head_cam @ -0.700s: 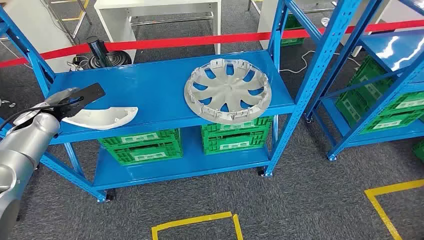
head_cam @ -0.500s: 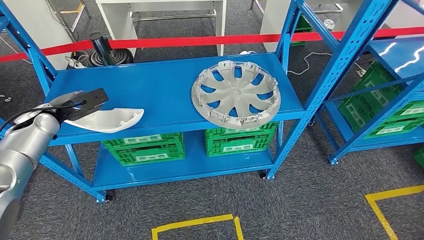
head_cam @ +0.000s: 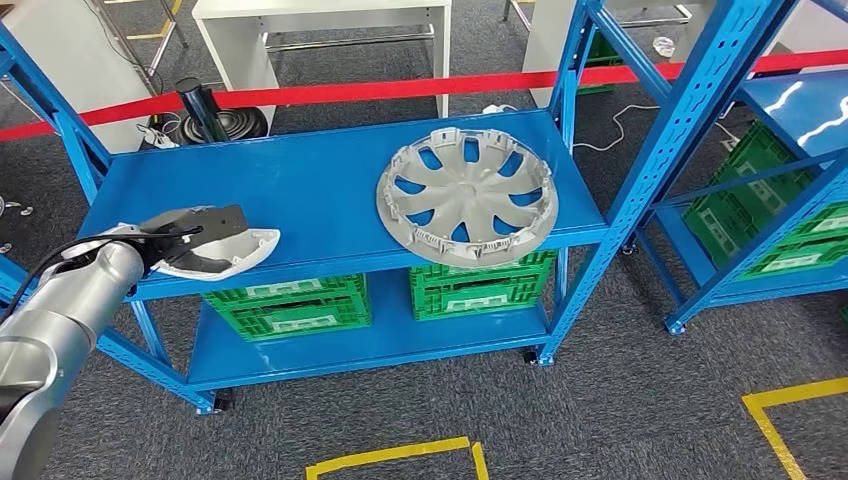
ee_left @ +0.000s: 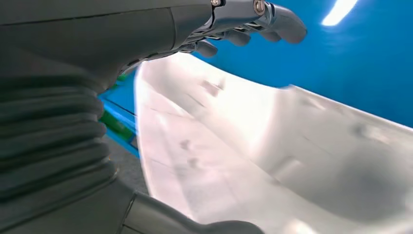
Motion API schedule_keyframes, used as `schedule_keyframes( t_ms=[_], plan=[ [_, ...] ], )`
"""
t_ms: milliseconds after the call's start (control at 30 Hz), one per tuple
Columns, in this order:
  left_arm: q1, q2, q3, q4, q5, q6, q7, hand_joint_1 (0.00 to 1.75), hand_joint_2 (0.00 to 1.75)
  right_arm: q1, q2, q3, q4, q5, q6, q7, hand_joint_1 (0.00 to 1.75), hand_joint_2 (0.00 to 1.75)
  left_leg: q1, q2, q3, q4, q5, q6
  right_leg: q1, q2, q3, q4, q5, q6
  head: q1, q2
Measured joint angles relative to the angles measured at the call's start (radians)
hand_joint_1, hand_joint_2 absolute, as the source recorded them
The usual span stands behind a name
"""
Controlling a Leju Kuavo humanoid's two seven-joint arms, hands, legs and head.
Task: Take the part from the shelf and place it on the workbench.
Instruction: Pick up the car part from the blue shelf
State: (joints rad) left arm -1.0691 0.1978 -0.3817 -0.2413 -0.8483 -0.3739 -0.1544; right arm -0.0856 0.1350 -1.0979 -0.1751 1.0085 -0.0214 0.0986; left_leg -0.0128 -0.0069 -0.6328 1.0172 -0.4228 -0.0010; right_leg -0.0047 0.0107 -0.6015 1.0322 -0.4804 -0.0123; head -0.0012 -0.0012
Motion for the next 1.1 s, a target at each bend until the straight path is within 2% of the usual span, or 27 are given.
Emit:
schedule_keyframes(
  t_ms=[200, 467, 667, 833, 1100],
  plan=[
    [0.008, -0.002, 0.02, 0.0, 0.099, -0.09, -0.152, 0.0, 1.75, 0.0, 0.0, 0.0, 0.0, -0.001, 0.0, 0.006, 0.0, 1.75, 0.0, 0.0, 0.001, -0.002, 0.001, -0.005, 0.0, 0.0, 0.0, 0.001, -0.002, -0.003, 0.0, 0.0],
    [0.01, -0.002, 0.08, -0.004, 0.186, -0.124, -0.203, 0.0, 1.75, 0.0, 0.0, -0.001, 0.0, -0.004, 0.0, 0.006, 0.0, 1.75, 0.0, 0.0, 0.001, -0.002, 0.001, -0.006, -0.002, -0.001, 0.002, 0.0, -0.002, -0.003, 0.0, 0.0],
    [0.012, -0.004, 0.187, -0.015, 0.332, -0.144, -0.271, 0.0, 1.75, 0.001, 0.0, -0.002, 0.0, -0.01, -0.001, 0.004, 0.0, 1.75, 0.0, 0.0, 0.001, -0.002, 0.001, -0.006, -0.003, -0.001, 0.002, -0.001, -0.001, -0.002, 0.0, 0.0],
    [0.012, -0.004, 0.218, -0.025, 0.278, -0.178, -0.274, 0.0, 1.75, 0.001, 0.0, -0.004, 0.0, -0.011, -0.001, 0.008, 0.0, 1.75, 0.0, 0.0, 0.001, -0.001, 0.001, -0.006, -0.003, -0.001, 0.003, -0.001, -0.001, -0.002, 0.0, 0.0],
    [0.026, -0.004, 0.166, -0.024, 0.165, -0.27, -0.266, 0.0, 1.75, 0.001, -0.001, -0.006, 0.0, -0.006, -0.001, 0.009, 0.0, 1.75, 0.0, 0.0, 0.001, -0.002, 0.0, -0.005, -0.003, -0.001, 0.002, -0.003, -0.001, -0.002, 0.0, 0.0]
  ],
)
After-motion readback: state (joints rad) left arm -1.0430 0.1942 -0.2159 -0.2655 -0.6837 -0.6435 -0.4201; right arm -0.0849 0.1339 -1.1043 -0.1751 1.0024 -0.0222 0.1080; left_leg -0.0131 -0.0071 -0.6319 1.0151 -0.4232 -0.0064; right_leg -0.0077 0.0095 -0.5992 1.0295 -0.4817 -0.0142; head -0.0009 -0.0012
